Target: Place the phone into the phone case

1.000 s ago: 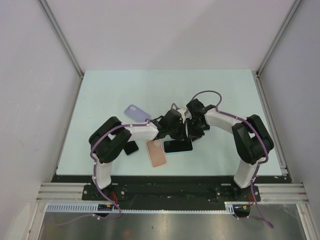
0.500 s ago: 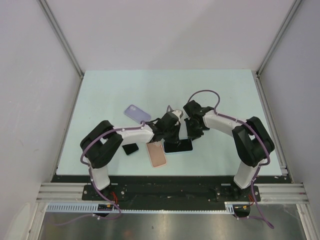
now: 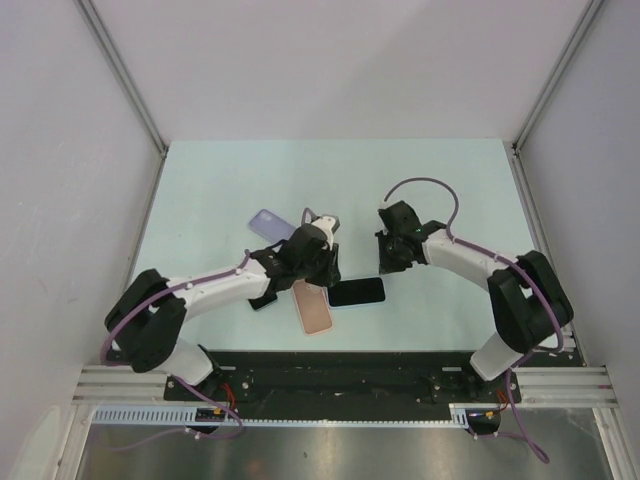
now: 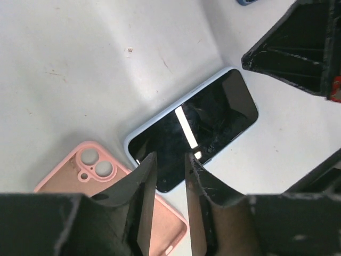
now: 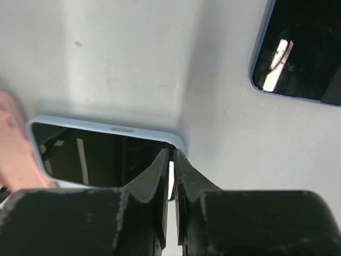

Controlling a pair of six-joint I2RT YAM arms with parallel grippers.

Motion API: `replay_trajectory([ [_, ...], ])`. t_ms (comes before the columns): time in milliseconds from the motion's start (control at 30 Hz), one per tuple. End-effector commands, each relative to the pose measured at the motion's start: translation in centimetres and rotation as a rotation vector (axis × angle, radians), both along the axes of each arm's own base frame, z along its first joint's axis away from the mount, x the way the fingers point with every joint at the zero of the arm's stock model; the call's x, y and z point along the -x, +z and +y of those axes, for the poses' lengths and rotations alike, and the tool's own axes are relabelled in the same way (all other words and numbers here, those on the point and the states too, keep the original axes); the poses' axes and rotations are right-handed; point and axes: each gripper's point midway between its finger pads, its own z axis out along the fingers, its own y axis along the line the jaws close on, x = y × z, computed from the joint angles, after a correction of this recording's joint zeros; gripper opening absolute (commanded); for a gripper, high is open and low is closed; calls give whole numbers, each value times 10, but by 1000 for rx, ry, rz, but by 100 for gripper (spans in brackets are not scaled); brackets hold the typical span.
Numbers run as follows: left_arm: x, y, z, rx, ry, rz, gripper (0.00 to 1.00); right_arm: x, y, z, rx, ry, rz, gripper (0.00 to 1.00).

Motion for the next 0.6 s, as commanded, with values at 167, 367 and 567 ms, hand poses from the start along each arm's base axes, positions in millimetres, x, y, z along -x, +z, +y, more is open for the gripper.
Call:
replay_trajectory([
  [167, -3, 11, 15, 172, -2, 50, 52, -17, 90, 7, -391, 12, -220, 53],
  [367, -6, 6, 16, 278, -2, 80, 51, -7, 102, 0, -465, 35, -242, 78],
  [567, -7, -5, 13, 267, -16, 97, 49, -1, 89, -2, -453, 31, -203, 81],
])
